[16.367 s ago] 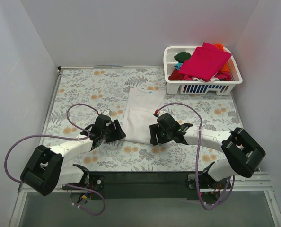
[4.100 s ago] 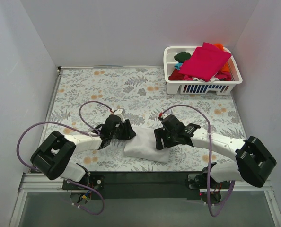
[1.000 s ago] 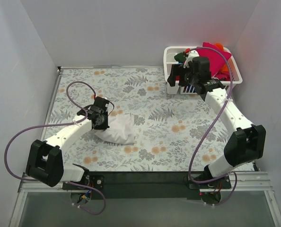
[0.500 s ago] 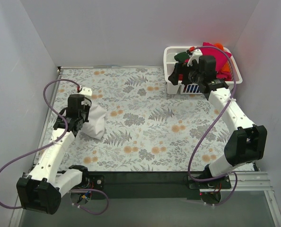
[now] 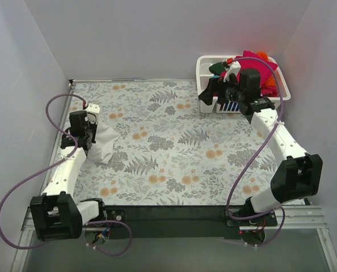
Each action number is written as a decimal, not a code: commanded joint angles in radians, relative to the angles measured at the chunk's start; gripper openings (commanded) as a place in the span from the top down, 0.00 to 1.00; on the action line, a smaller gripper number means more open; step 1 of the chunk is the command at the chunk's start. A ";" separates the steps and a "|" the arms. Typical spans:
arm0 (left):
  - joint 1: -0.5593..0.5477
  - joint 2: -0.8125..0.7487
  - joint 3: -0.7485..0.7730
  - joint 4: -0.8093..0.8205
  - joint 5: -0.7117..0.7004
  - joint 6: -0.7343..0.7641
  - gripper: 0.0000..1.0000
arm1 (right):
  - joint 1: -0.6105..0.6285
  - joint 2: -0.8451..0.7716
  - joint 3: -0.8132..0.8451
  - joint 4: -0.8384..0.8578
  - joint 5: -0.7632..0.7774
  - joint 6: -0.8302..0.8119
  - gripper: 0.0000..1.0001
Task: Fold and stack the t-shirts
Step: Neatly place the folded tshirt to the corner
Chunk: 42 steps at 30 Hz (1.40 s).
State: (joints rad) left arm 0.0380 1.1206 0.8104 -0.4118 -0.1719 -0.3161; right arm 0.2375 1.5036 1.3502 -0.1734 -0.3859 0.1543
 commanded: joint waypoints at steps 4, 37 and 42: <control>0.138 0.161 0.079 0.160 0.063 0.066 1.00 | -0.001 -0.075 -0.023 0.061 -0.051 0.007 0.20; 0.277 0.464 0.309 0.303 -0.363 -0.054 0.13 | -0.001 -0.086 -0.036 0.060 -0.062 -0.013 0.19; 0.156 0.395 0.325 0.295 -0.463 -0.017 0.13 | -0.001 -0.082 -0.034 0.060 -0.056 -0.013 0.19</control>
State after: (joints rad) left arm 0.2691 1.6073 1.0996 -0.1196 -0.5507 -0.3458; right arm 0.2375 1.4292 1.3109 -0.1539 -0.4297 0.1532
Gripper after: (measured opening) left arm 0.866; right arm 0.807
